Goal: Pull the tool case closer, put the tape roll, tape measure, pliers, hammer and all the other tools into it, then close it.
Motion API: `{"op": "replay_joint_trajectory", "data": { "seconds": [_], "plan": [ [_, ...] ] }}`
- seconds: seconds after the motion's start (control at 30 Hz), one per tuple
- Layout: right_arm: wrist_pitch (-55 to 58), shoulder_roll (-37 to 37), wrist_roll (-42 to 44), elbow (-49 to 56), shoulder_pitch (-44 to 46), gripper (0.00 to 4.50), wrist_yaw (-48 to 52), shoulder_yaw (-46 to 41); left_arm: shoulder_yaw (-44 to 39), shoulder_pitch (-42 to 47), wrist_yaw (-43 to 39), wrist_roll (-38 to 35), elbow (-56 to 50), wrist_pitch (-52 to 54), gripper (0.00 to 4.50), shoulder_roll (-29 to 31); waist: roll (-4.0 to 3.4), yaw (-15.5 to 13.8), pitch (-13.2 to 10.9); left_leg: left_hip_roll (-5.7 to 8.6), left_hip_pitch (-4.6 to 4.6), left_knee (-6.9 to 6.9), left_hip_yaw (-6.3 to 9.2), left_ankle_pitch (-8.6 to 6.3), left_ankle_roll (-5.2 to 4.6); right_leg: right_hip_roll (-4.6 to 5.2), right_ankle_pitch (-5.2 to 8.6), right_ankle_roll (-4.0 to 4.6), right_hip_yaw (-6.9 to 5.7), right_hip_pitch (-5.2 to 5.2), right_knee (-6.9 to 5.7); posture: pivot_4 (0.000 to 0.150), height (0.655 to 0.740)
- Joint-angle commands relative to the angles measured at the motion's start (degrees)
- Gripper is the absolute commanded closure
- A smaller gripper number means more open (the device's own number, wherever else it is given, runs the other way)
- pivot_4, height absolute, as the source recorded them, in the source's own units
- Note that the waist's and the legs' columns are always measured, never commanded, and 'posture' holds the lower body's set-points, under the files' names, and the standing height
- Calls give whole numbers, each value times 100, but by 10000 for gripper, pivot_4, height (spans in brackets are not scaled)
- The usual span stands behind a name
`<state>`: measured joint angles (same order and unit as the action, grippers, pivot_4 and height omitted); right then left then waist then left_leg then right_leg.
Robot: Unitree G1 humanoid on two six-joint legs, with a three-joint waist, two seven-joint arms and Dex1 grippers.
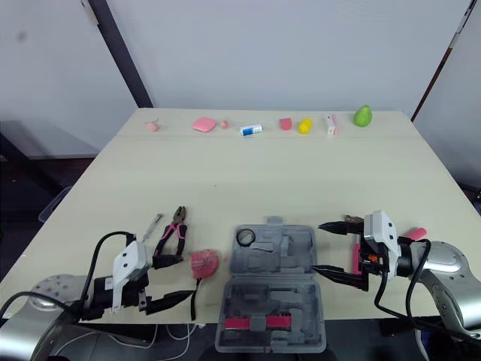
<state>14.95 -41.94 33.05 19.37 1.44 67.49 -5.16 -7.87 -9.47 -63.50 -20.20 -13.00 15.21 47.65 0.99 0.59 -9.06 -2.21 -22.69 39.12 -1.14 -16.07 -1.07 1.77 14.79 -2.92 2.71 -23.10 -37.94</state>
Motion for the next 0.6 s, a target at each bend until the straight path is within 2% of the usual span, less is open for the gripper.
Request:
{"op": "replay_joint_trajectory", "data": {
  "seconds": [0.03,0.33,0.6],
  "plan": [
    [-4,-4,71,166,38,0,-72,-91,255,497,-437,149,576,-471,267,118,-2,2,-1,-1,-1,0,0,0,0,0,-1,-2,0,0,2,1500,7400],
    [52,14,70,301,46,0,-273,-61,780,1372,-1150,344,1926,-1329,267,-33,-2,5,-3,0,-5,0,-1,0,0,-5,-3,-5,-2,-3,-1,1500,7400],
    [75,9,70,279,146,0,-319,-33,1154,2270,-1391,748,3091,-2177,267,-299,0,-6,-3,2,-9,4,-8,0,0,-9,-4,-6,-2,-3,-1,1500,7400]
  ]
}}
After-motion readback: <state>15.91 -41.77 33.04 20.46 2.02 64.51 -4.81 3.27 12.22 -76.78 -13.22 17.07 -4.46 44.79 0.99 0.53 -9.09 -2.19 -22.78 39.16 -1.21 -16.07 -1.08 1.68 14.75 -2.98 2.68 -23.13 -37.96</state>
